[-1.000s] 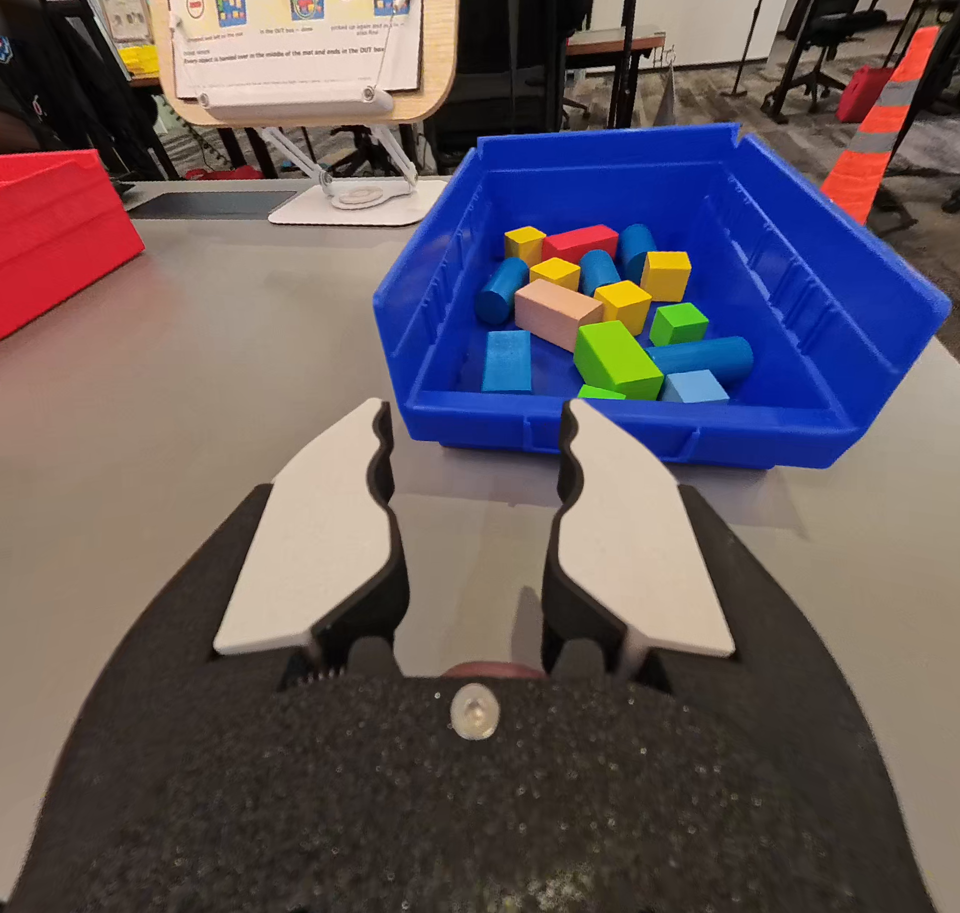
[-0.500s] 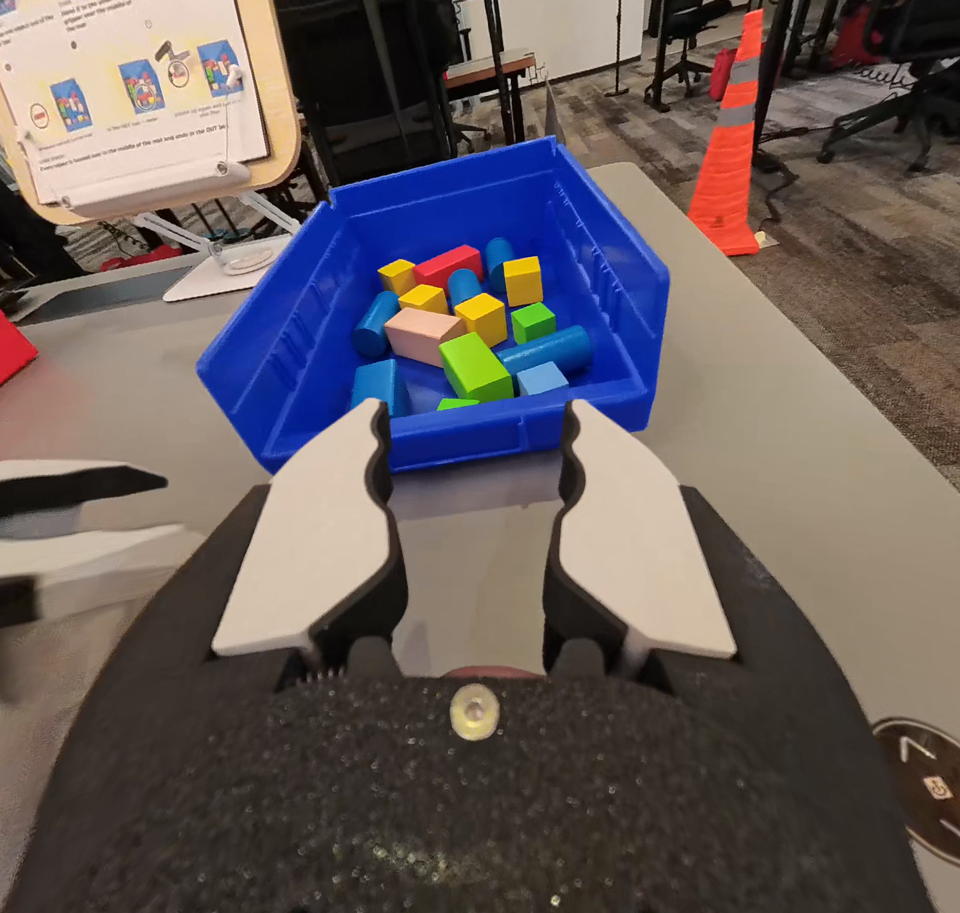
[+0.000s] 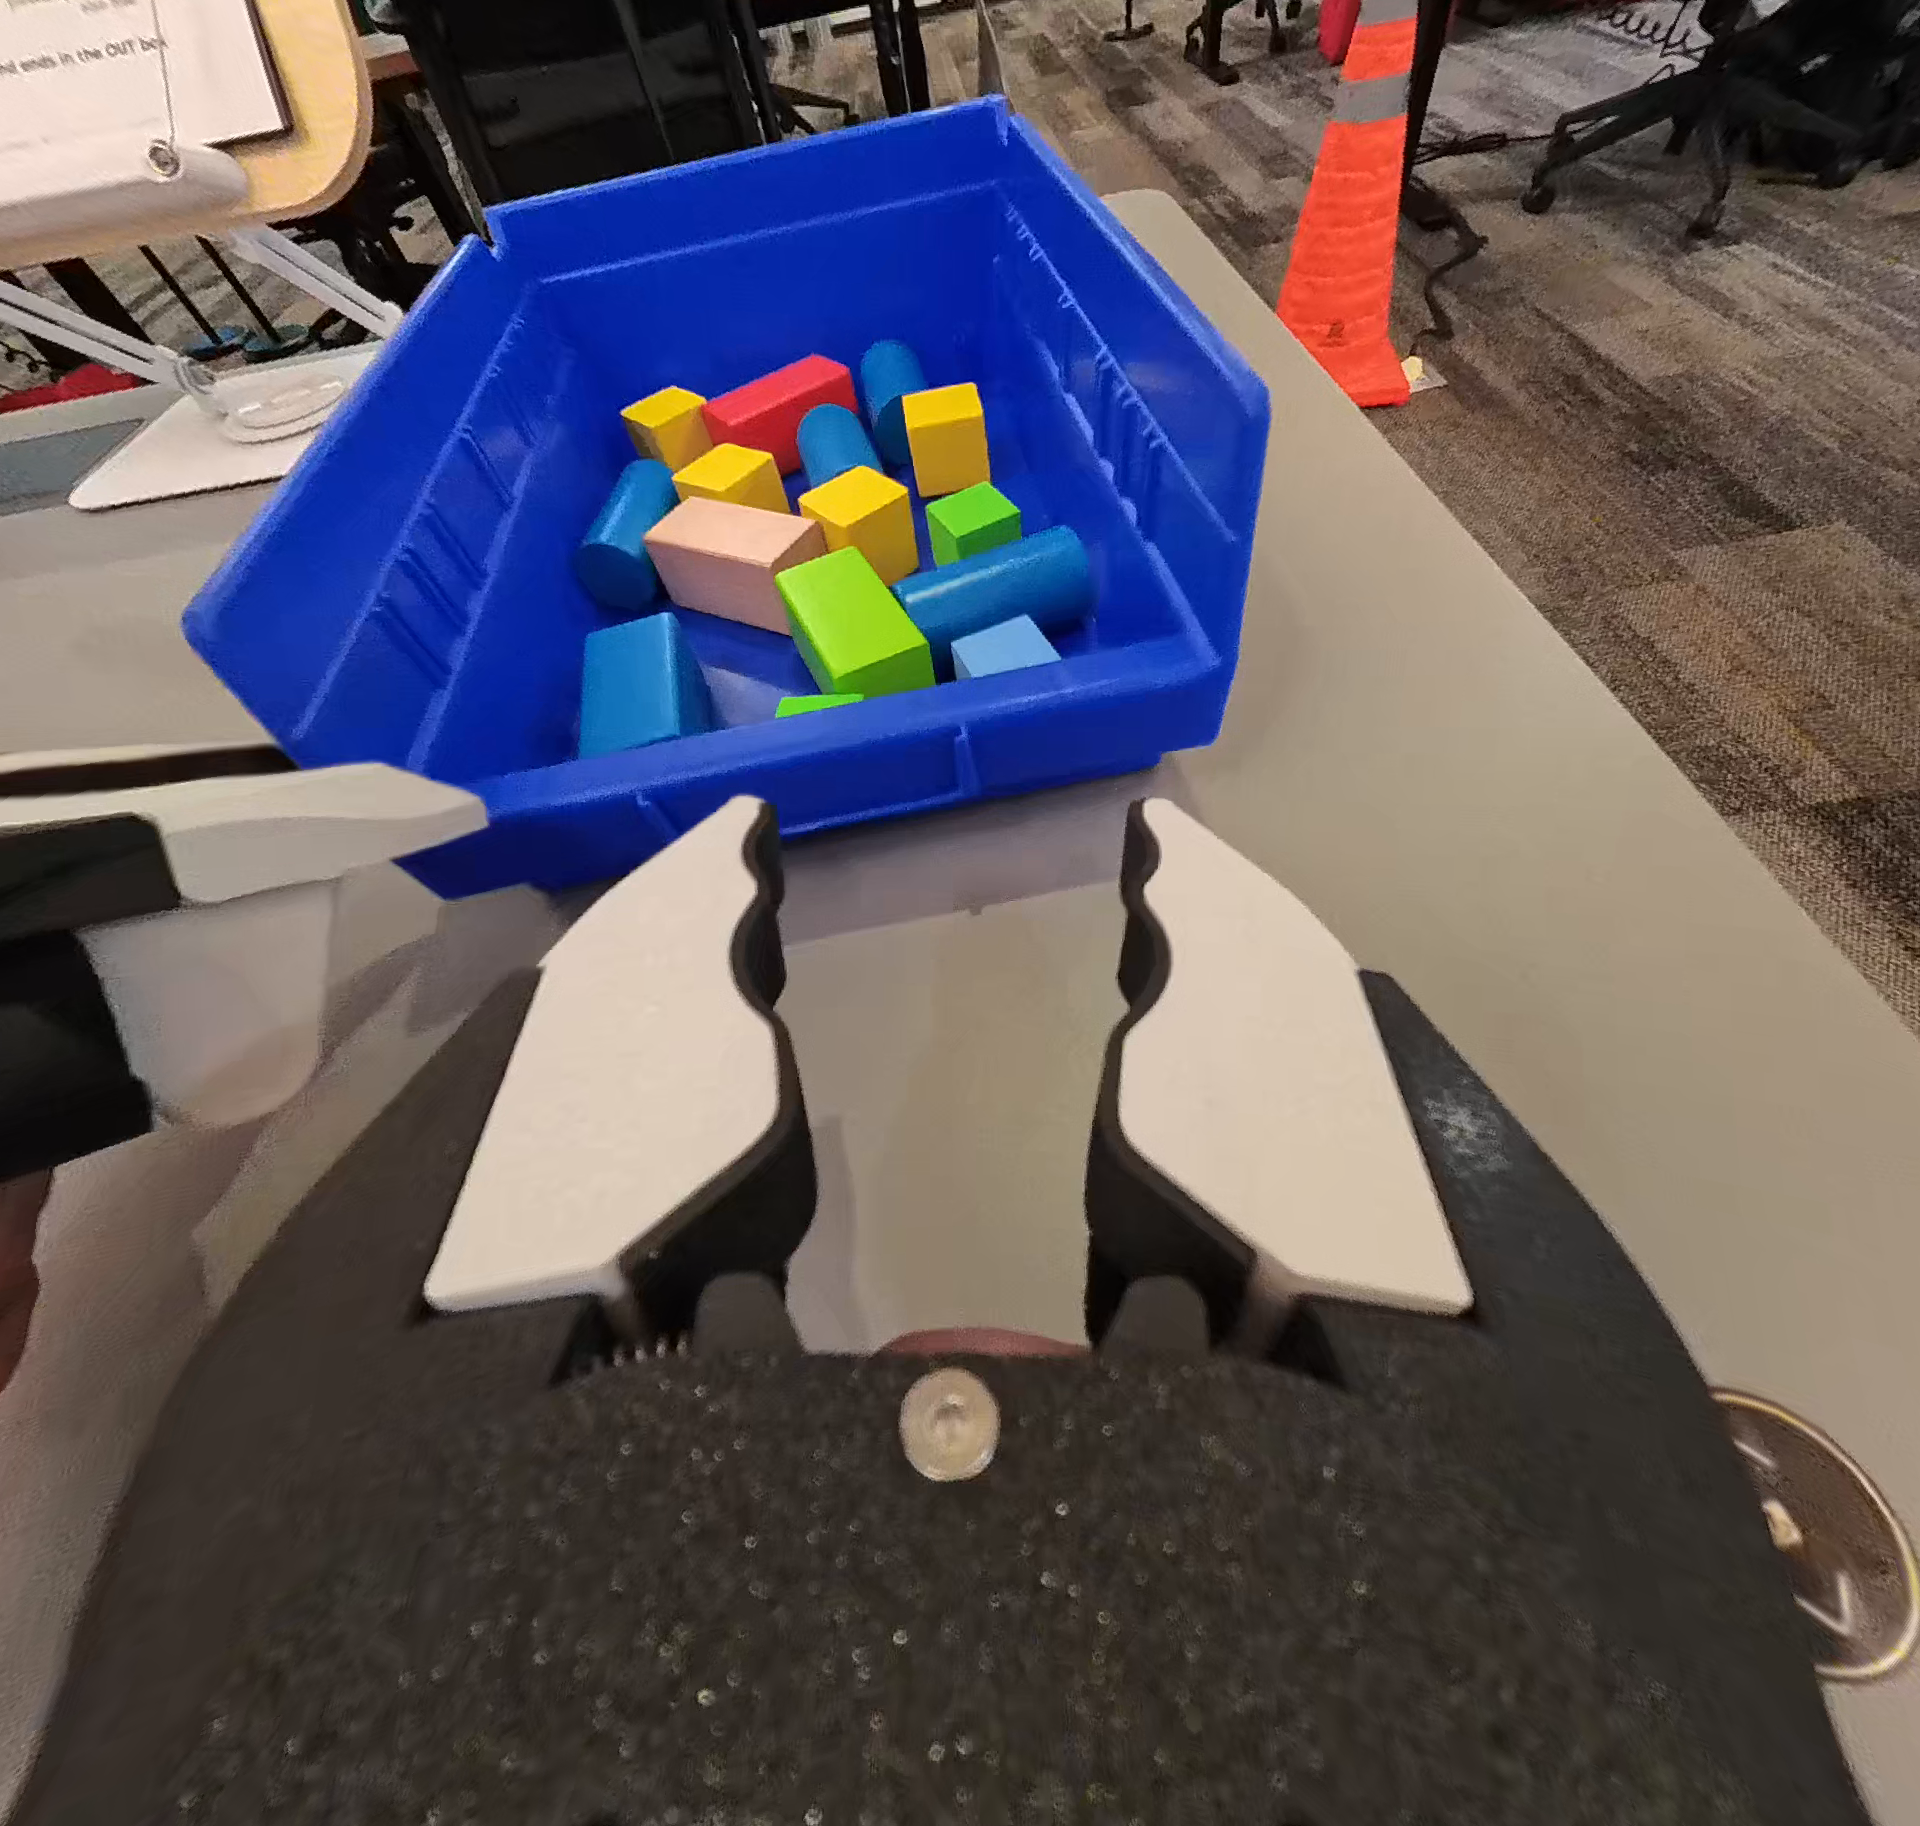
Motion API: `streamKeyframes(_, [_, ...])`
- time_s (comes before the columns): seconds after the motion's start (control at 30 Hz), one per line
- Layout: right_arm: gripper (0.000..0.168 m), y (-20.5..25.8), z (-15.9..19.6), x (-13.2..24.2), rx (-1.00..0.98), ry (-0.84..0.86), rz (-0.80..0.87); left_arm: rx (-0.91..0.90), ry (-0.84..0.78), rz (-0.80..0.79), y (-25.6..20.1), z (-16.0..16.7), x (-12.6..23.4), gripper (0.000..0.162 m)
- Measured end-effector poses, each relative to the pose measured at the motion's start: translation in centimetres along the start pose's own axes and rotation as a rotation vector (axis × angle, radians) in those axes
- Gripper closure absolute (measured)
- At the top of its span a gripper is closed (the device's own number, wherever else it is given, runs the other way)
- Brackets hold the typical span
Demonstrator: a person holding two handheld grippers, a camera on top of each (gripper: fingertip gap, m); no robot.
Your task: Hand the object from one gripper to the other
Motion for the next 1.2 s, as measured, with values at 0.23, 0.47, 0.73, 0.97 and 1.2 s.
streamKeyframes(0.23, [0.106, 0.3, 0.1, -0.7, -0.008, -0.001, 0.030, 0.097, 0.022, -0.064, 1.9, -1.0, -2.9, 0.136])
streamKeyframes(0.47, [0.111, 0.4, 0.1, -1.5, 0.022, -0.008, 0.128, 0.143, 0.033, -0.097, 4.7, 1.2, 0.7, 0.151])
streamKeyframes(0.73, [0.165, 4.8, 1.3, -0.9, 0.012, 0.061, 0.087, 0.091, 0.015, -0.126, 7.5, 4.1, 6.5, 0.153])
streamKeyframes(0.97, [0.165, 18.4, 2.9, 1.8, 0.132, -0.066, -0.024, -0.004, -0.033, -0.333, 16.7, 6.5, 16.9, 0.159])
streamKeyframes(1.2, [0.164, 28.3, 9.7, -0.3, 0.167, 0.098, -0.170, 0.080, 0.047, -0.437, 24.3, 14.0, 22.4, 0.160])
Point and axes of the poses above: each gripper's, where its closed fingertips meet, x back along the fingers, z out of its underside, y = z × x across the jaws, the point moved 5 cm from there along x, back along the fingers, and after that the axes turned 13 degrees about -x, right-handed, at the moved point
